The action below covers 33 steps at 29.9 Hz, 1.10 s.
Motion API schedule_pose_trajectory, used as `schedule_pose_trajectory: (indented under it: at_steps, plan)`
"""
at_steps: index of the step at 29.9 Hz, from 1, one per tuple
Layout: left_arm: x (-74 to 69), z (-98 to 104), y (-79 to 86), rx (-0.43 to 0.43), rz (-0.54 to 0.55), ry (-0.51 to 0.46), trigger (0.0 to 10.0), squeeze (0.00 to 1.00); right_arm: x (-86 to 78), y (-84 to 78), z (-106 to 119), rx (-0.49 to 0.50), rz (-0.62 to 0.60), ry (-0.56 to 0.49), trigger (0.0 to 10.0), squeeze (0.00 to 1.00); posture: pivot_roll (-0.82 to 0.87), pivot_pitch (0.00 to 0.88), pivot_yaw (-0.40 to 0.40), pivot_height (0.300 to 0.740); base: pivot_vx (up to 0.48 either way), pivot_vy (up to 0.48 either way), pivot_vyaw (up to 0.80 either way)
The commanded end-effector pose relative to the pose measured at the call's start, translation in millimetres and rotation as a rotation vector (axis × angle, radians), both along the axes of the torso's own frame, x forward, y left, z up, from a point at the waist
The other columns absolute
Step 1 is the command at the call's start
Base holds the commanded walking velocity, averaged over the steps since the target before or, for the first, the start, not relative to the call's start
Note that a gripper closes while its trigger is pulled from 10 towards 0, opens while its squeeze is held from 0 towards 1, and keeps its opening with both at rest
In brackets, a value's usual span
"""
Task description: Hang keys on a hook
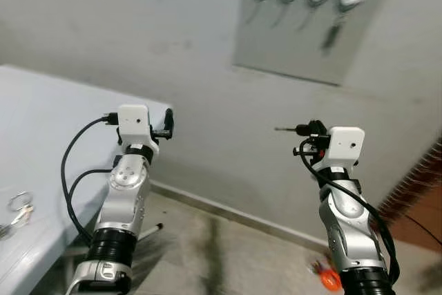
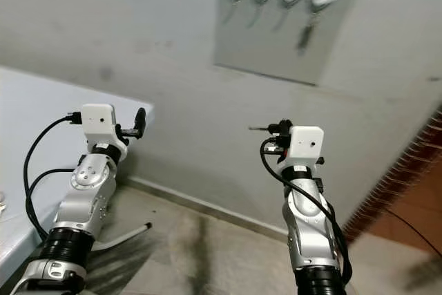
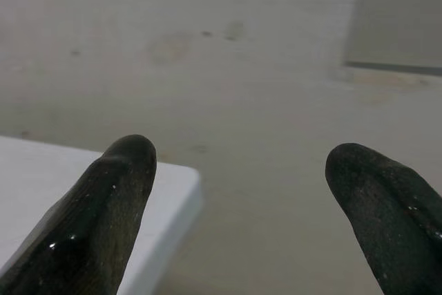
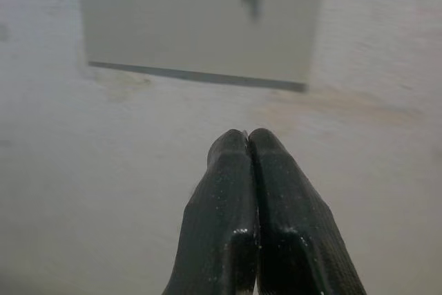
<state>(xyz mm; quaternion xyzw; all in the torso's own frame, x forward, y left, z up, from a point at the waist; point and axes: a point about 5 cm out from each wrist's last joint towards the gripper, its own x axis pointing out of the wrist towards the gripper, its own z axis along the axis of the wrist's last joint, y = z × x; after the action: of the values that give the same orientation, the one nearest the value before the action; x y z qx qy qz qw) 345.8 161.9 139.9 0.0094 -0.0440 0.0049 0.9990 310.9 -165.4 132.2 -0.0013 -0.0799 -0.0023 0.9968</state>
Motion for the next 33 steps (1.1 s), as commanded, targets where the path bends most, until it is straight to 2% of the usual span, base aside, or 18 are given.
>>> schedule_pose_trajectory:
  at_steps: [1, 3, 4, 14, 33]
  plan:
    - [0.1, 3.3, 0.3, 0.007, 0.008, -0.007, 10.0, 0.00, 0.5, 1.5, 4.7, -0.008, 0.006, -0.011, 10.0, 0.00, -0.03, 0.000, 0.012, 0.732, 0.000, 0.000, -0.73]
    - [0.1, 3.1, 0.1, 0.005, 0.009, -0.006, 10.0, 0.00, 0.4, 1.3, 4.8, -0.009, 0.006, -0.012, 10.0, 0.00, -0.03, 0.000, 0.010, 0.732, 0.000, 0.000, -0.73]
    - [0.2, 2.5, -0.3, 0.002, 0.011, -0.001, 10.0, 0.00, 0.2, 0.2, 5.6, 0.013, -0.007, -0.021, 10.0, 0.00, -0.03, 0.000, 0.010, 0.732, 0.000, 0.000, 0.00]
    - [-0.9, -1.0, -1.5, -0.016, 0.008, 0.026, 10.0, 0.00, 0.5, 0.5, 2.9, 0.013, -0.020, 0.017, 10.0, 0.00, -0.03, 0.000, 0.004, 0.732, 0.000, 0.000, 0.00]
    - [-2.0, -3.2, -3.4, -0.075, -0.004, 0.057, 10.0, 0.00, -1.6, 2.1, 3.1, 0.007, 0.005, 0.021, 10.0, 0.00, -0.03, 0.000, -0.002, 0.732, 0.000, 0.000, 0.00]
